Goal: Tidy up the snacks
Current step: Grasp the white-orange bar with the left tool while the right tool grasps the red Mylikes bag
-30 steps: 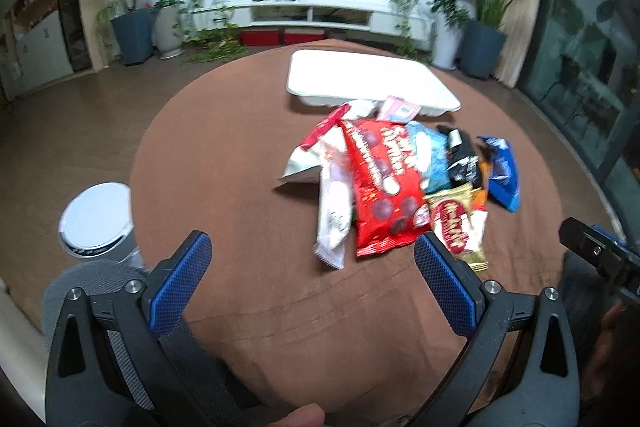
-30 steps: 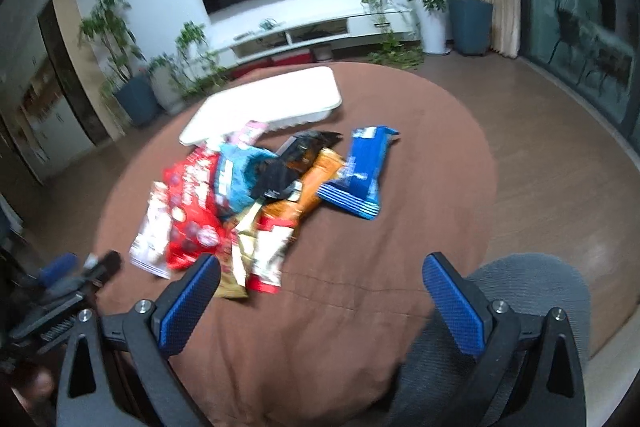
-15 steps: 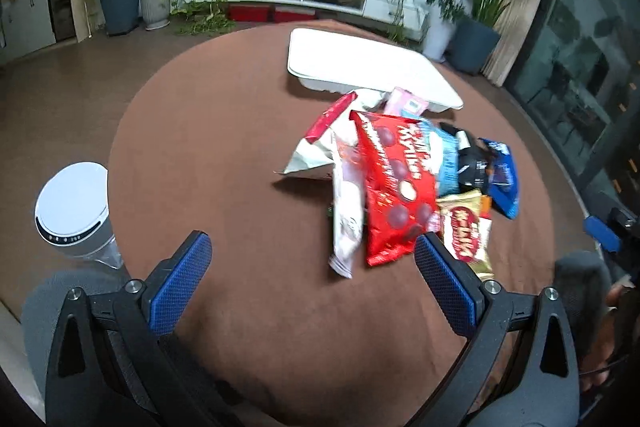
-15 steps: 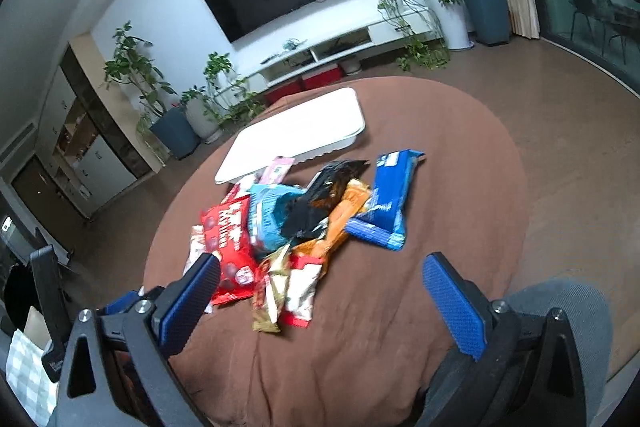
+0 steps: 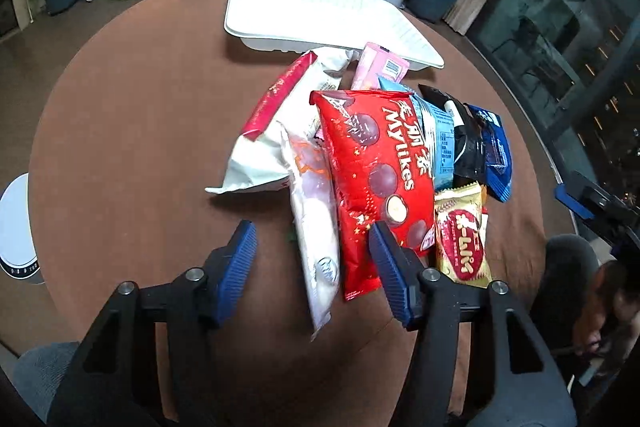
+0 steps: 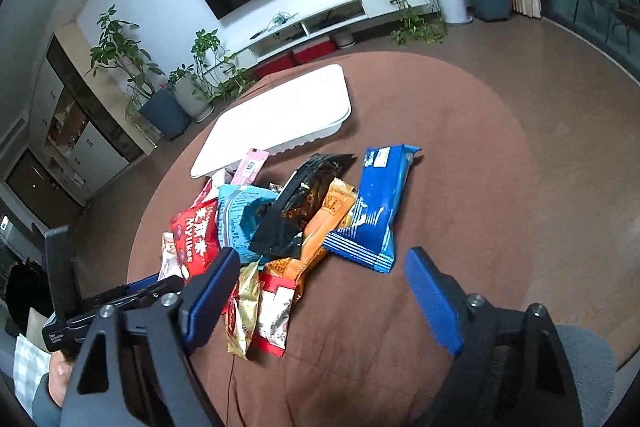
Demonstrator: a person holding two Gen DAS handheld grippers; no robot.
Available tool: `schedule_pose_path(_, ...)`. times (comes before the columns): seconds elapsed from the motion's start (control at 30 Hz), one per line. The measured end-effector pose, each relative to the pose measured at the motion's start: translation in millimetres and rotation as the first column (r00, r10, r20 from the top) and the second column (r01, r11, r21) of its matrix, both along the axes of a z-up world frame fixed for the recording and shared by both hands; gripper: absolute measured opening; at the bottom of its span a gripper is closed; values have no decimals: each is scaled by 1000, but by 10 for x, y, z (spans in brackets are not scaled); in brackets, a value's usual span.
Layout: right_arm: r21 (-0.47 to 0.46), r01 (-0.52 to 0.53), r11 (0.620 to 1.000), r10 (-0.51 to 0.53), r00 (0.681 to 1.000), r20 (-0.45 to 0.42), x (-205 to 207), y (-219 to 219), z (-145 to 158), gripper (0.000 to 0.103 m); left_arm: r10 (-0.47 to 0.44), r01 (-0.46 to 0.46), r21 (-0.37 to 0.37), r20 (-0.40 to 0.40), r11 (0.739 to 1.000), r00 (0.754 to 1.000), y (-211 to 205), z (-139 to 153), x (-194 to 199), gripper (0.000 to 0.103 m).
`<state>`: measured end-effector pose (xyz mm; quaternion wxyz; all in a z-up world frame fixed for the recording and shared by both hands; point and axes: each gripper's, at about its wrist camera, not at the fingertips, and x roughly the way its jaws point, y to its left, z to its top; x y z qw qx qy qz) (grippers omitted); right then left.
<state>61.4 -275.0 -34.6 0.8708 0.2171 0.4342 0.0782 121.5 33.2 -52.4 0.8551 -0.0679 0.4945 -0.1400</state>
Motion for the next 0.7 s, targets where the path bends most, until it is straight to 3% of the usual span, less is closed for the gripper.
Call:
schedule_pose_path(0.27,16,-13,1000,14,1000,-3,20,19,-34,87,-17,17,1,-41,1000,999,-12,-90,69,57)
schedule_pose_path(0.33,7,-16,1000,16,1000,2,8,27,-14,87,-31,31,8,-38,999,999,-64,-89,104,43)
schedule_pose_path(0.37,3,-15,1000,15,1000,5,9,36,-17,87,-37,37,9,-38,999,999,-87,-92,116,23)
schedule_pose_path(0.4,2,-14,1000,14,1000,7,6,33,-6,87,-43,44,5,-41,999,998,-106,-104,126,16)
schedule_pose_path(0.7,0,-42,999,42,999,-1,19,143,-33,86,-58,57,-23,-38,998,998,-126,-133,84,14)
